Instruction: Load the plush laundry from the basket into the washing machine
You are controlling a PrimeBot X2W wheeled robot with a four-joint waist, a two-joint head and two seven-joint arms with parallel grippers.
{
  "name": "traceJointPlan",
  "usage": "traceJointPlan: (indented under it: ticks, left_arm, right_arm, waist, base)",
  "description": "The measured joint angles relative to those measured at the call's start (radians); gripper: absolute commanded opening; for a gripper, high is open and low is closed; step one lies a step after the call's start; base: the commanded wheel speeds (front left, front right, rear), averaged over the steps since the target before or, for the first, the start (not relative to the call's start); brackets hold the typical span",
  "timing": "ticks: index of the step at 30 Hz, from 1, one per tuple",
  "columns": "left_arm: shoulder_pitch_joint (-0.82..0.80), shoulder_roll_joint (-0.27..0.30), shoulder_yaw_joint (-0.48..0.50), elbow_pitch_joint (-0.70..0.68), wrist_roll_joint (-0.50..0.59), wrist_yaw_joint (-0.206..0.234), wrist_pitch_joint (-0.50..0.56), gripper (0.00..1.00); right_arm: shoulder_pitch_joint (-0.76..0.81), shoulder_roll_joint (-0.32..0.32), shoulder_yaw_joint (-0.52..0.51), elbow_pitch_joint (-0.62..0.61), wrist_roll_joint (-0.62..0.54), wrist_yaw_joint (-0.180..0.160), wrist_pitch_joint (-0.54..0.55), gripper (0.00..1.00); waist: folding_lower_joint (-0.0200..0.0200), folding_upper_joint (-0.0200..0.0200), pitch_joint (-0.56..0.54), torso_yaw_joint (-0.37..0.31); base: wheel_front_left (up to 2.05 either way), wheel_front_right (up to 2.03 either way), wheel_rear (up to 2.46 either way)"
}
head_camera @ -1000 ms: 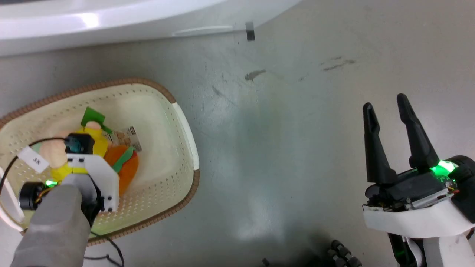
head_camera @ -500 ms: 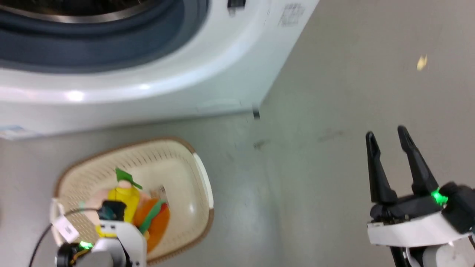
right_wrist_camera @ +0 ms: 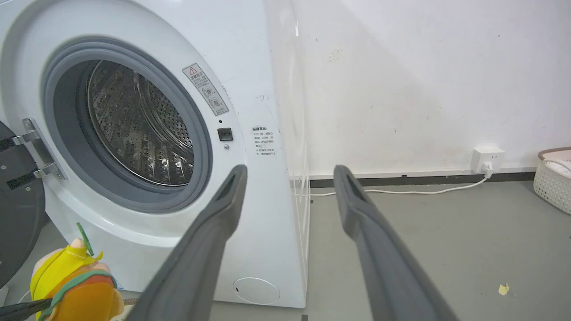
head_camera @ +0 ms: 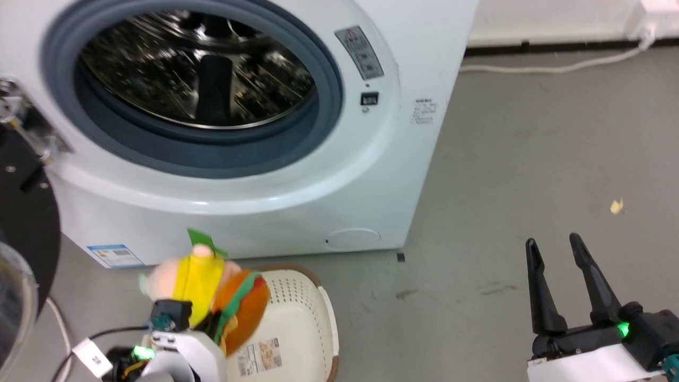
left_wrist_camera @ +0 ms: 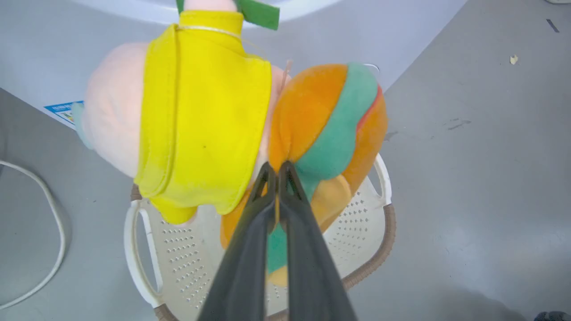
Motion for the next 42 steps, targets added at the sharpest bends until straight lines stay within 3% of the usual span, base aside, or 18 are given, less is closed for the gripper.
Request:
traceJointPlan:
  ticks: [3,8,14,20,24,31,37,42]
  left_arm:
    - [0.001,0.023,0.017,-0.091,-0.004,0.006,-0.015,0.00]
    - [0.014,0.054,0.093,-0.336,-0.002,0.068,-0.020,0.00]
    - [0.012,0.088,0.171,-0.640,0.025,0.139,-0.022,0.00]
    - [-0.120,0.128,0.202,-0.756,0.032,0.170,0.048,0.00]
    - [-0.267,0.169,0.215,-0.760,0.035,0.175,0.128,0.00]
    - [-0.537,0.255,0.220,-0.649,0.060,0.139,0.245,0.00]
    - [-0.780,0.277,0.211,-0.469,0.075,0.114,0.339,0.00]
    - [-0.882,0.279,0.178,-0.314,0.087,0.095,0.432,0.00]
  right_arm:
    - [0.010,0.000,0.004,-0.001,-0.005,0.000,0.000,1.00]
    - [0.011,0.000,0.012,-0.007,-0.013,0.000,0.000,1.00]
    - [0.004,0.000,0.021,-0.024,-0.023,0.000,0.000,1.00]
    - [-0.038,0.000,0.032,-0.037,-0.017,0.000,0.000,1.00]
    - [-0.079,0.000,0.046,-0.044,0.002,0.000,0.000,1.00]
    - [-0.134,0.000,0.072,-0.044,0.045,0.000,0.000,1.00]
    - [-0.169,0.000,0.083,-0.041,0.077,0.000,0.000,1.00]
    - [-0.185,0.000,0.090,-0.037,0.091,0.000,0.000,1.00]
  waist:
    - [0.0000,0.0001,-0.035,0.016]
    - [0.0001,0.0000,-0.044,0.024]
    - [0.0004,0.0000,0.016,0.006]
    - [0.0004,0.0000,0.113,-0.023]
    - [0.0005,0.0000,0.194,-0.049]
    - [0.0006,0.0000,0.345,-0.107]
    - [0.0006,0.0000,0.464,-0.153]
    - [0.0006,0.0000,0.528,-0.189]
  base:
    - [0.00,0.00,0.00]
    - [0.00,0.00,0.00]
    - [0.00,0.00,0.00]
    - [0.00,0.00,0.00]
    - [0.00,0.00,0.00]
    - [0.00,0.00,0.00]
    - [0.00,0.00,0.00]
    - [0.00,0.00,0.00]
